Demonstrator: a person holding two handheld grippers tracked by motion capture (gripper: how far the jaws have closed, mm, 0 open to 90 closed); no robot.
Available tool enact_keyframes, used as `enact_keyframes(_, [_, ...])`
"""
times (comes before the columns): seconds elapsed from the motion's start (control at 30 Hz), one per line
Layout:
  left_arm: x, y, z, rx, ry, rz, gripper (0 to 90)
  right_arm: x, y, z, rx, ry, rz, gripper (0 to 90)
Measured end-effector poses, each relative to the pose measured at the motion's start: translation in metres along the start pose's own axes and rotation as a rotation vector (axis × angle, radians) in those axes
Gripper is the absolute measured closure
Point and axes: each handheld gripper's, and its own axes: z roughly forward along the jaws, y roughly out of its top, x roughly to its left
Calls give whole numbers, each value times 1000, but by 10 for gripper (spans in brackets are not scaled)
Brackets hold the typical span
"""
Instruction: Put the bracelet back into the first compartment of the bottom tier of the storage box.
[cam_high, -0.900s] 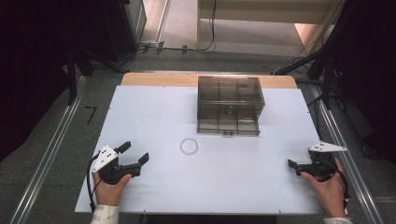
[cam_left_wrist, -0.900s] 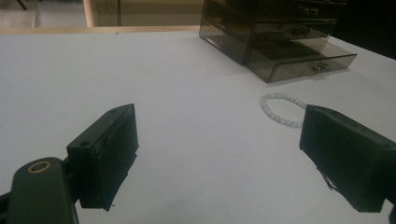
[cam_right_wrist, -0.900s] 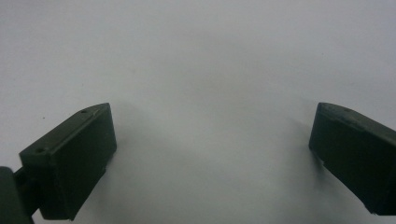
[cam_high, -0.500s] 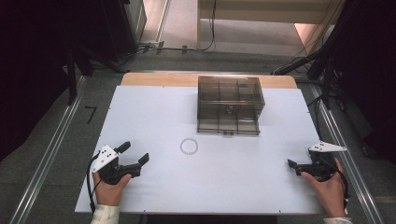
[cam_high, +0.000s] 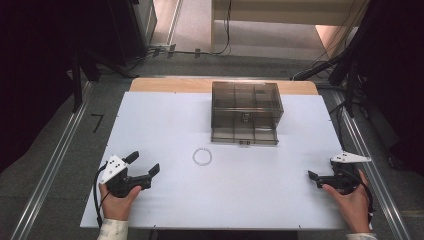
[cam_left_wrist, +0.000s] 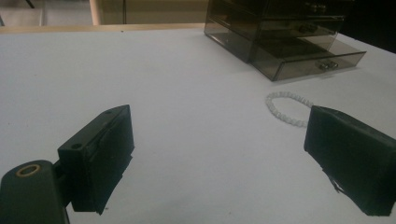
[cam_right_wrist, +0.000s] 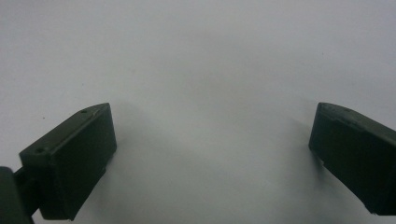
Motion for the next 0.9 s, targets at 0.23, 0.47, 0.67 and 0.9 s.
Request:
enact_keyframes(0.23, [-3,2,4,28,-3,23,92,0,0,0,0,0,0,0])
enact_keyframes(0.47, [-8,3,9,46,-15,46,119,0,0,0,0,0,0,0])
enact_keyframes(0.67, [-14,5,14,41,-20,64,127,0,0,0,0,0,0,0])
enact_keyframes(0.9, [-20,7,25,51,-29,68,127,0,0,0,0,0,0,0])
